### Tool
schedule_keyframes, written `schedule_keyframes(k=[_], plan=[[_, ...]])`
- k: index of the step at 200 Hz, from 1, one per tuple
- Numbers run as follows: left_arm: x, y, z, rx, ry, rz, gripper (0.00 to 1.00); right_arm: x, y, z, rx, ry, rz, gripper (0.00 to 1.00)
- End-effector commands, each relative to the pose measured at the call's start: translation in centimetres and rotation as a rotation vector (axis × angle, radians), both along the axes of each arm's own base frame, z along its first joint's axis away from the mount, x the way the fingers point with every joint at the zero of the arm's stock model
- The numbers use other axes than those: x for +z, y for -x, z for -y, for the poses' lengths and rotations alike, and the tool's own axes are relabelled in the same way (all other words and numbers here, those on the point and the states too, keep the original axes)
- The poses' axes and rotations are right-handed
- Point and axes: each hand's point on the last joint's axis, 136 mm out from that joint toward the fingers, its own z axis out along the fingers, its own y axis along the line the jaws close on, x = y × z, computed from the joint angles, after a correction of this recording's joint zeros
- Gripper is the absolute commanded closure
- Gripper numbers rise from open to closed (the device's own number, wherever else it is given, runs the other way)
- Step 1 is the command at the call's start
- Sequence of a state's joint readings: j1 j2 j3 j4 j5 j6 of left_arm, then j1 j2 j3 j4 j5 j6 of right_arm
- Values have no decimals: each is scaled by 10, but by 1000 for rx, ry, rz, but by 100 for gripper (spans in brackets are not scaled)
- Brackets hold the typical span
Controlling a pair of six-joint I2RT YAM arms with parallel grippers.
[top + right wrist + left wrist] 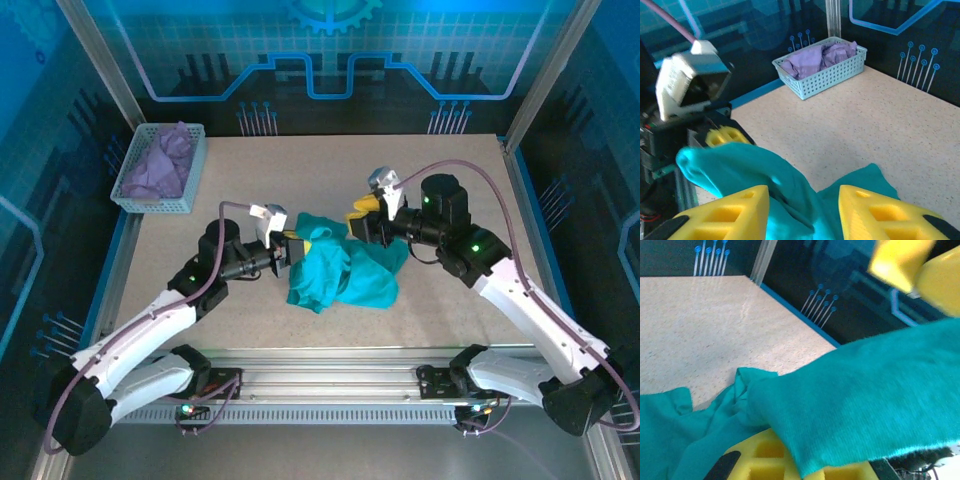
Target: Fold the inside-out t-shirt
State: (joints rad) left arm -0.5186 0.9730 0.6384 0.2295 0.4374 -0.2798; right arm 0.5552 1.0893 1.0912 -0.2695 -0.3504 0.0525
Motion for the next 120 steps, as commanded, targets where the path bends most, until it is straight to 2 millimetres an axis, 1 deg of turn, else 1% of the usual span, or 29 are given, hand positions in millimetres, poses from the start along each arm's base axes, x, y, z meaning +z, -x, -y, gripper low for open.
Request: schedule_keyframes(k=[1, 17, 40, 66, 88, 106, 120], plan=[[27, 15, 9, -127, 51, 100, 100, -26, 15, -12, 143, 56, -11, 54], [26, 15, 12, -145, 43, 77, 100, -29, 25, -23, 231, 48, 9, 51], [24, 16, 15, -177, 39, 58, 100, -30, 25, -27, 253, 37, 44, 46], [21, 17, 17, -188, 33, 39, 100, -24, 32, -36, 318, 15, 67, 44], [20, 17, 18, -197, 28, 30, 100, -22, 35, -44, 361, 9, 71, 44], [18, 16, 19, -203, 24, 21, 100, -19, 34, -51, 380, 4, 71, 50], [15, 15, 19, -202, 19, 15, 100, -13, 37, -56, 404, -8, 72, 61]])
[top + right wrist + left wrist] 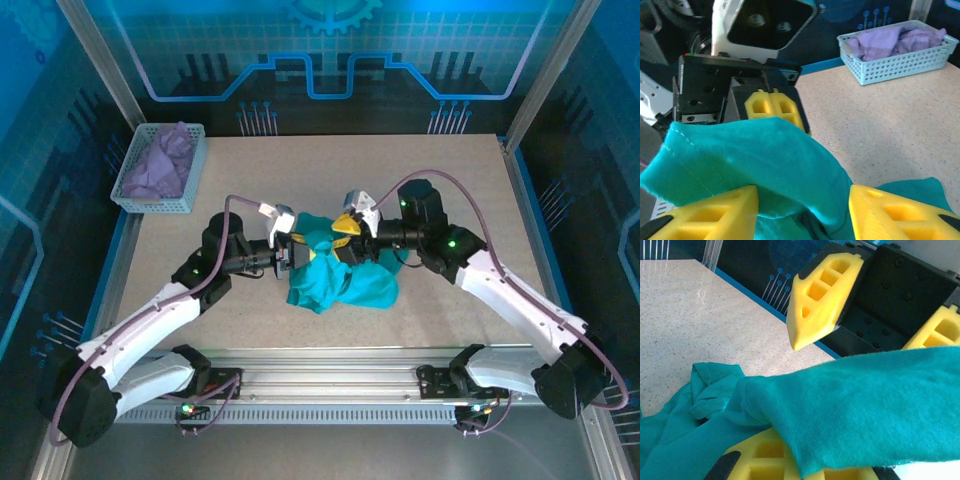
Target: Fold the inside-out t-shirt
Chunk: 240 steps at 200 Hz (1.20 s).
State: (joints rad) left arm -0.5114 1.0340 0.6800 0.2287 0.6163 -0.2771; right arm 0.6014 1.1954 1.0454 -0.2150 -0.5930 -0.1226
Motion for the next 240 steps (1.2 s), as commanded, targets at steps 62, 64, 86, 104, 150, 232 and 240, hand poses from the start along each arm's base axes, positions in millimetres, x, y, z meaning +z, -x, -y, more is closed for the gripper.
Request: schedule_keyframes(k=[62, 64, 86, 104, 150, 232, 240], plan=[[2, -32, -7, 121, -53, -11, 93, 51, 3, -22, 19, -155, -71, 100], [2, -35, -9, 140, -58, -13, 88, 51, 0, -22, 0, -156, -84, 100], [-7, -64, -43, 427, -145, -111, 54, 41, -35, -12, -261, -158, -242, 100], [-15, -61, -66, 569, -187, -168, 46, 27, -53, -6, -427, -144, -320, 100], [-13, -15, -53, 563, -172, -184, 42, 16, -71, -17, -561, -82, -341, 100], [-37, -27, 23, 479, -256, -170, 32, 21, -77, -27, -554, -78, -398, 100], [-38, -33, 27, 487, -264, -151, 32, 21, -77, -26, -554, -83, -402, 100]])
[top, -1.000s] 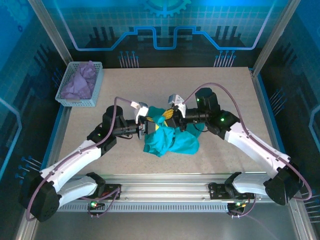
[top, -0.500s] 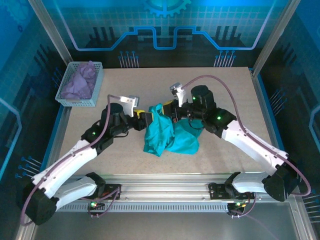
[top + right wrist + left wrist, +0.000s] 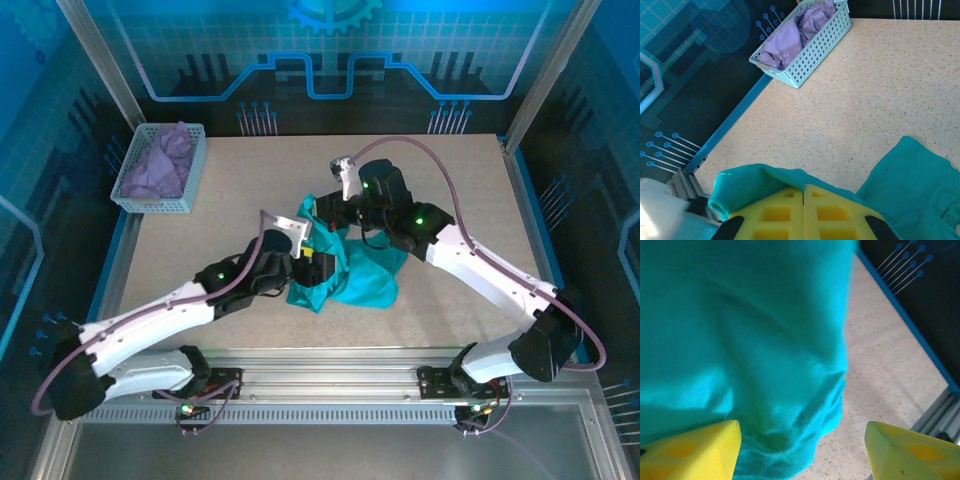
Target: Fold the inside-out t-shirt
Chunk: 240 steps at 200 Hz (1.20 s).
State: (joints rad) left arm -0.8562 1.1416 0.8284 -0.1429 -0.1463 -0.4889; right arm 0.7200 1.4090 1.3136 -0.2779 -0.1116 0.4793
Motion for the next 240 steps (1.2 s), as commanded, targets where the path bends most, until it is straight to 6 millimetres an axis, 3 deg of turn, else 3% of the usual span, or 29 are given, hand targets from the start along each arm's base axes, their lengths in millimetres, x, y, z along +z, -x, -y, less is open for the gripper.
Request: schedule_keyframes(k=[1, 19, 35, 53, 60, 95, 121, 151, 187, 210, 240], plan=[[22, -21, 15, 34, 12, 98, 33, 10, -2, 0, -17, -24, -6, 100], [14, -40, 12, 103, -50, 140, 41, 11, -3, 3, -25, -33, -8, 100], [9, -50, 5, 141, -89, 183, 62, 12, -5, 12, -44, -35, -4, 100], [7, -53, -5, 141, -67, 200, 93, 14, -7, 27, -69, -37, 5, 100], [8, -53, -11, 135, -44, 199, 100, 14, -7, 33, -76, -34, 11, 100], [33, -32, -28, -10, 108, 233, 100, 15, -7, 58, -55, 20, 47, 100], [49, -20, -54, -48, 222, 229, 100, 15, 2, 68, 32, 71, 112, 100], [52, -33, -83, 21, 276, 186, 100, 18, 23, 59, 195, 18, 129, 100], [27, -60, -95, 116, 226, 39, 100, 22, 43, 38, 364, -87, 78, 100], [8, -65, -96, 130, 181, -32, 73, 15, 37, 35, 344, -104, 38, 100], [6, -56, -108, 175, 137, -27, 52, 3, 25, 30, 300, -126, -44, 100]])
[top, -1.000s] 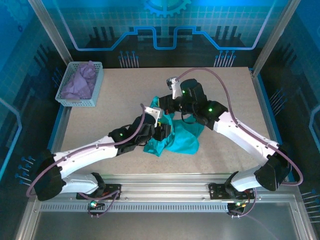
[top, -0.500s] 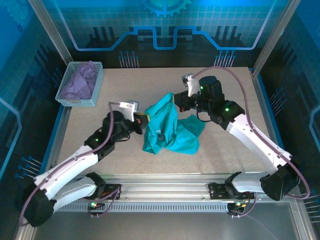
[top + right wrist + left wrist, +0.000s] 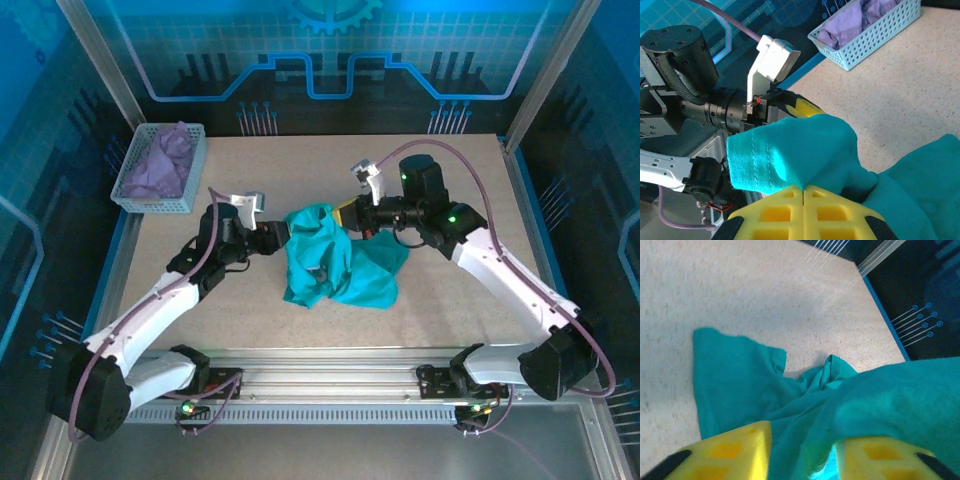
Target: Fold the inside-out t-shirt
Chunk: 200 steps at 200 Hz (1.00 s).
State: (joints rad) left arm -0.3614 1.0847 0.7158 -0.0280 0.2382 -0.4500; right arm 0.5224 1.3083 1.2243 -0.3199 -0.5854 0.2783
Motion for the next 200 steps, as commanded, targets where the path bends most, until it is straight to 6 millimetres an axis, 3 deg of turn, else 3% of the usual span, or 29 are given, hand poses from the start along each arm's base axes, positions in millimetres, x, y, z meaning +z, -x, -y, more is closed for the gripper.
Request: schedule_keyframes(k=[1, 28, 63, 120, 135, 158, 177, 200], plan=[[11, 8, -11, 39, -27, 8, 51, -4, -7, -5, -4, -41, -70, 100], [29, 28, -19, 85, -119, 87, 41, -13, -13, -9, -20, -52, -127, 100], [51, 46, -2, 28, -198, 161, 36, -16, -16, -11, -41, -58, -151, 100], [56, 12, 23, -11, -271, 186, 34, -14, -6, -11, -11, -50, -136, 100], [53, -2, 26, -2, -285, 175, 42, -13, -1, -10, 3, -47, -118, 100], [59, -7, 37, -64, -168, 135, 73, -18, 2, 0, -12, 4, -75, 100], [78, 12, 50, -204, 5, 138, 93, -31, -6, 19, -110, 118, -31, 100], [104, 47, 61, -385, 211, 147, 100, -31, -9, 28, -145, 147, 30, 100]])
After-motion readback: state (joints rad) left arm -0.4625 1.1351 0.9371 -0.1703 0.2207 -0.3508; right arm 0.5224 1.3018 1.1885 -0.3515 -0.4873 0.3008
